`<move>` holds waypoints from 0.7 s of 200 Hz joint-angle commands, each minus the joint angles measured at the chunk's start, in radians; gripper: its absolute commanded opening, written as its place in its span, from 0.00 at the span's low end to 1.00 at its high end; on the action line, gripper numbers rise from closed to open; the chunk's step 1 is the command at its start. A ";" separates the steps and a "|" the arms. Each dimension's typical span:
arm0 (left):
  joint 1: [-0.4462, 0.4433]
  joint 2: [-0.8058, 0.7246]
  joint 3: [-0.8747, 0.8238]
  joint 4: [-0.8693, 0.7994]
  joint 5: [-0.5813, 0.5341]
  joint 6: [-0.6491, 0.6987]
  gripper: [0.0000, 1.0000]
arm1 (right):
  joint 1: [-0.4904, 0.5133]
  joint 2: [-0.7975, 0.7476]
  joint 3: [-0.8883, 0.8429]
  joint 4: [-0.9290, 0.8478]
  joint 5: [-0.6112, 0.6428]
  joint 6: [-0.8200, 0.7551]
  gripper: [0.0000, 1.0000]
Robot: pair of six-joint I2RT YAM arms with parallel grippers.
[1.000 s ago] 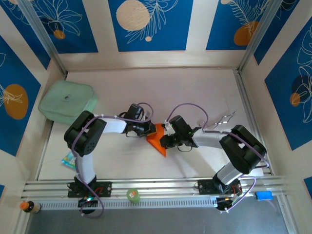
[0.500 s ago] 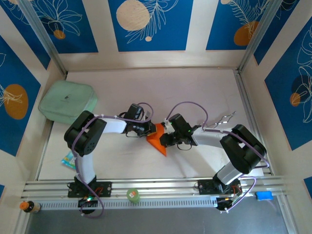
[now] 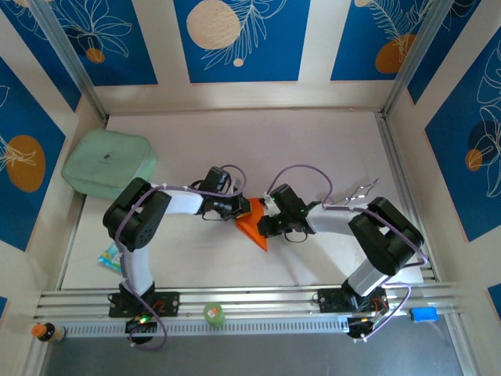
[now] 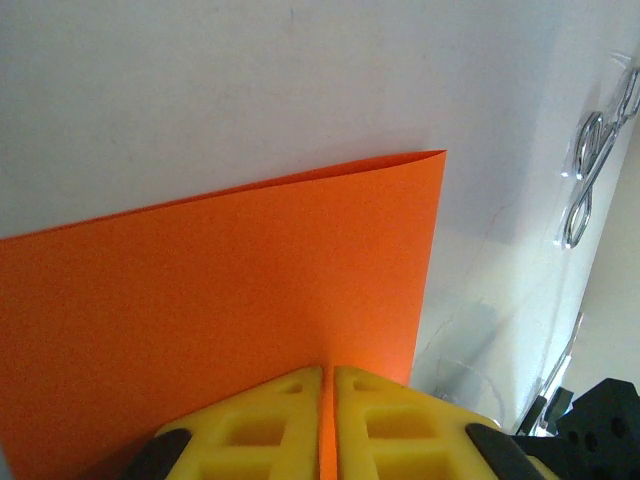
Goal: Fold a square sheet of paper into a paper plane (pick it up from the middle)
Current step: Third fold the triangle at the center of the table.
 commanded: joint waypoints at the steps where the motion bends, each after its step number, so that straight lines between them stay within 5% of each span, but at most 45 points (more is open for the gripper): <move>1: 0.008 0.023 -0.018 -0.004 -0.003 -0.008 0.11 | -0.003 0.009 0.019 -0.021 0.002 -0.003 0.05; 140: 0.008 0.019 -0.015 -0.012 -0.005 -0.003 0.11 | -0.004 -0.029 0.024 -0.032 0.002 -0.012 0.05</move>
